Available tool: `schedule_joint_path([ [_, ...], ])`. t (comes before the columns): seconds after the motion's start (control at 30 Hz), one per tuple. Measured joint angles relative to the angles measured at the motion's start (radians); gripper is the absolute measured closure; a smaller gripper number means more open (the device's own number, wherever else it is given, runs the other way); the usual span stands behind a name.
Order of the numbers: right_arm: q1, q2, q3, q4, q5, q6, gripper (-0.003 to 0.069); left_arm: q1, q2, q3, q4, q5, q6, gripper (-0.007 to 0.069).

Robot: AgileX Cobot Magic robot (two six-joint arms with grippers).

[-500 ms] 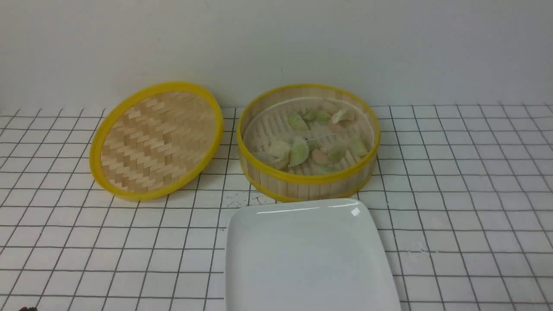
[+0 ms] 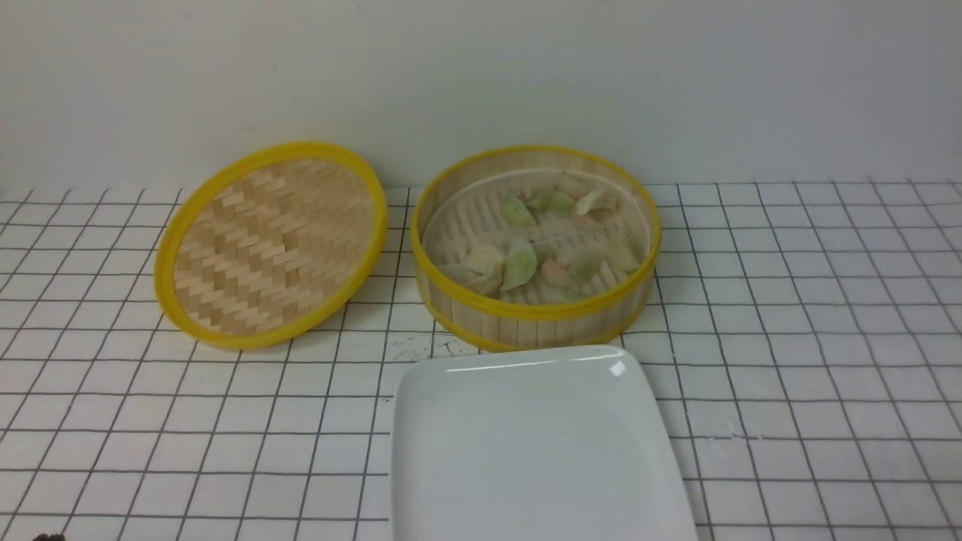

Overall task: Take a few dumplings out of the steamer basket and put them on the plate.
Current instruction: Use the left arm to grab a dumpling from the steamer

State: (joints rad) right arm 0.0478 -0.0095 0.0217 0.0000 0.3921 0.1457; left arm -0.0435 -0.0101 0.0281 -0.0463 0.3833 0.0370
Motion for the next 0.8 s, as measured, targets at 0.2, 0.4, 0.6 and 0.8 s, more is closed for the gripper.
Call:
schedule_joint_path([
  [0.2,0.000,0.000,0.000,0.000,0.000,0.000,0.0675,0.000,0.000,0.000,0.000,0.000,0.000,0.0631],
  [0.4,0.000,0.000,0.000,0.000,0.000,0.000,0.0675,0.000,0.000,0.004,-0.029,-0.188,-0.027,0.0631],
  [0.6,0.000,0.000,0.000,0.000,0.000,0.000,0.0675,0.000,0.000,0.004,-0.151,-0.616,-0.147,0.0631],
  [0.8,0.000,0.000,0.000,0.000,0.000,0.000,0.0675,0.000,0.011,-0.054,-0.235,-0.893,-0.401,0.0631],
])
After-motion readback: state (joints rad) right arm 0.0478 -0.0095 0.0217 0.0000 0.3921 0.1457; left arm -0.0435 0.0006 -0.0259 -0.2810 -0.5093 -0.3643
